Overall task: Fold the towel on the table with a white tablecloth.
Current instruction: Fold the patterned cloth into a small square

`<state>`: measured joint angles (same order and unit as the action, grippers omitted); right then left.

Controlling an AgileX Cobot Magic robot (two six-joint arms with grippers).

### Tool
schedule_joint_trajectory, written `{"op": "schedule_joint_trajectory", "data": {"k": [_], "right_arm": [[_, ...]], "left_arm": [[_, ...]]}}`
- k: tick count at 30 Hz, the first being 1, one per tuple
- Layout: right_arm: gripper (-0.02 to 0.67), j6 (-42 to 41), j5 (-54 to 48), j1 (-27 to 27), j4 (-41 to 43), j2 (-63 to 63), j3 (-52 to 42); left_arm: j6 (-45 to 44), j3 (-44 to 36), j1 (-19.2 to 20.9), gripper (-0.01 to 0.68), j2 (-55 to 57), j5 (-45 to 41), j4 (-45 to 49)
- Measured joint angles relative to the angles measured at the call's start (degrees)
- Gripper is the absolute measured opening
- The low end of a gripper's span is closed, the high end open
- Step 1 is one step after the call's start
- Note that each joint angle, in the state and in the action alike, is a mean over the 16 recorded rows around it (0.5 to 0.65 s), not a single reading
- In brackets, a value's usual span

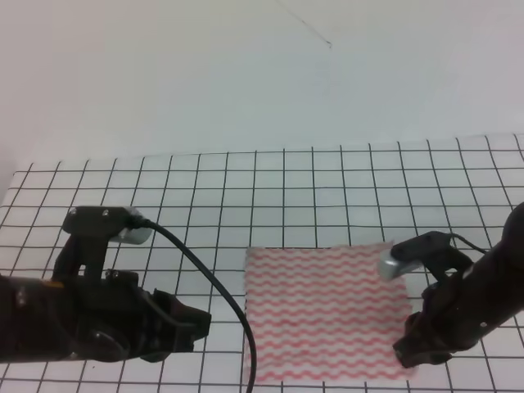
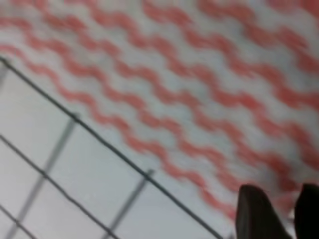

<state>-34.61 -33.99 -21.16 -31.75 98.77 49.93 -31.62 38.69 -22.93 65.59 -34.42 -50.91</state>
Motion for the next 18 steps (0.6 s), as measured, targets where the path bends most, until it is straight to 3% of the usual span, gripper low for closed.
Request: {"op": "schedule_joint_trajectory", "data": {"k": [7,18], "right_arm": [[0.190,-2.6,-1.4,0.4,-3.4,0.5,4.4],[0.188,3.2,-9.6,1.5,3.6,0.5,8.7]], "left_arm": [[-0.2,0.0,0.0,0.169,0.0,-0.5,0.0],[-0.6,0.0,0.0,0.167,0.0,-1.6,0.6]]}}
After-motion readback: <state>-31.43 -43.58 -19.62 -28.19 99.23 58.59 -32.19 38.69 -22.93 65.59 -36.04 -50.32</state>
